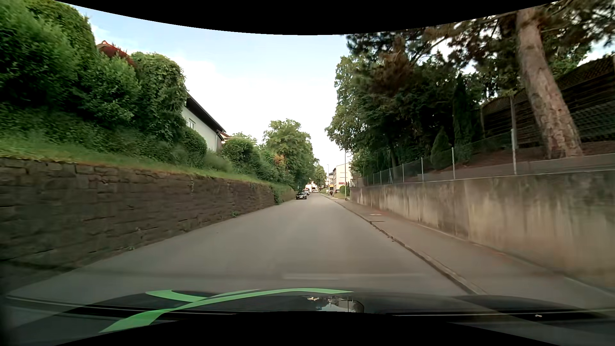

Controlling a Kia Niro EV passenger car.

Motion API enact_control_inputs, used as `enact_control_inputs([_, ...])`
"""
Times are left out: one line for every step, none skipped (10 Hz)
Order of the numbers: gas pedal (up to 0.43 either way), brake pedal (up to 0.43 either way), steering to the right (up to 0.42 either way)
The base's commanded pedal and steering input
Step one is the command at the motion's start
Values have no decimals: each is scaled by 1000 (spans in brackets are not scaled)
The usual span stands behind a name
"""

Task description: Follow the waypoints while adhering to traffic rules and regulations

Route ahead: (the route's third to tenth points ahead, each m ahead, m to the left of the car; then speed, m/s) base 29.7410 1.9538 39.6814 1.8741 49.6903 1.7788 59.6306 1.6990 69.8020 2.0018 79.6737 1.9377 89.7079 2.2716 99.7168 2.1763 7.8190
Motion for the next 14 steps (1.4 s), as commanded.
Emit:
enact_control_inputs([177, 0, 1])
enact_control_inputs([177, 0, 1])
enact_control_inputs([177, 0, 1])
enact_control_inputs([177, 0, 1])
enact_control_inputs([169, 0, 1])
enact_control_inputs([169, 0, 1])
enact_control_inputs([118, 0, 0])
enact_control_inputs([110, 0, -2])
enact_control_inputs([110, 0, -4])
enact_control_inputs([118, 0, -4])
enact_control_inputs([150, 0, -4])
enact_control_inputs([150, 0, -4])
enact_control_inputs([150, 0, -4])
enact_control_inputs([150, 0, -4])
